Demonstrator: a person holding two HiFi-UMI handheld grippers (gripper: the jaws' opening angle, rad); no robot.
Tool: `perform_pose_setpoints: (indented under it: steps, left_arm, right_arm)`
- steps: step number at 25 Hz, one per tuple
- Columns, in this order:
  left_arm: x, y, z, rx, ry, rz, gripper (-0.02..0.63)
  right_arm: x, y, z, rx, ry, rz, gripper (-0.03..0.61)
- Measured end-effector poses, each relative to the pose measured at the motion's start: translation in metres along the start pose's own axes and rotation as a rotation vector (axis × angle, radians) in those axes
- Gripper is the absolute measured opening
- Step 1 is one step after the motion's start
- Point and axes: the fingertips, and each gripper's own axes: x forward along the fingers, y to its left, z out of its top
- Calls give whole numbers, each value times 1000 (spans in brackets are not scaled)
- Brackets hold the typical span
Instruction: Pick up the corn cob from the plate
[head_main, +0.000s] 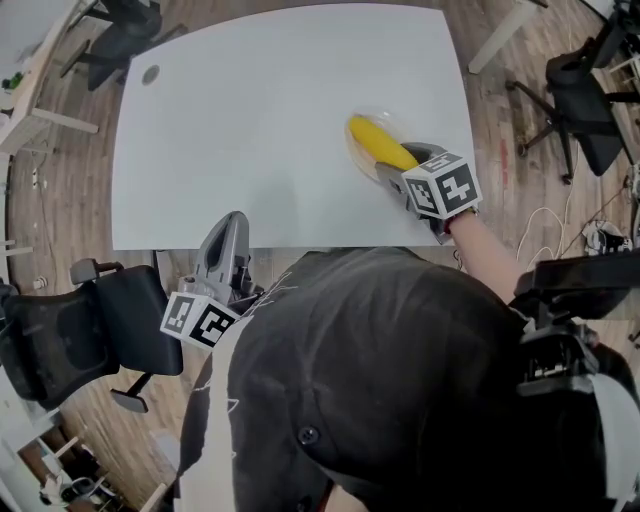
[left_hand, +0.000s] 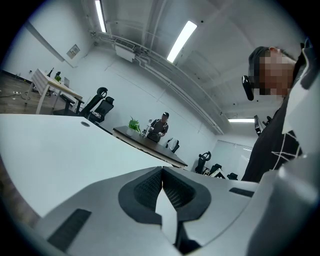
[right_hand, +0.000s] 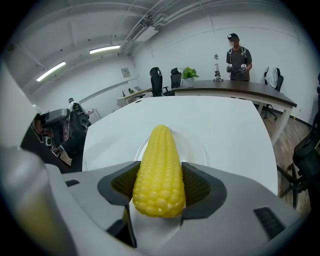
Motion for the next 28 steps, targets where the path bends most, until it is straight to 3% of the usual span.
perform_pose_setpoints:
  steps: [8,14,28]
  left_arm:
    - [-16,7,5,-33,-60,48,14]
    - [-8,-7,10,-39,-80,18,14]
    - [-13,2,25,-13,-61,-75,15]
  right_arm:
    - [-11,1,8,-27,-22,-11,258]
    - [-20,2,15,-32,-66,-14,258]
    - [-55,13,45,85,-232,-82,256]
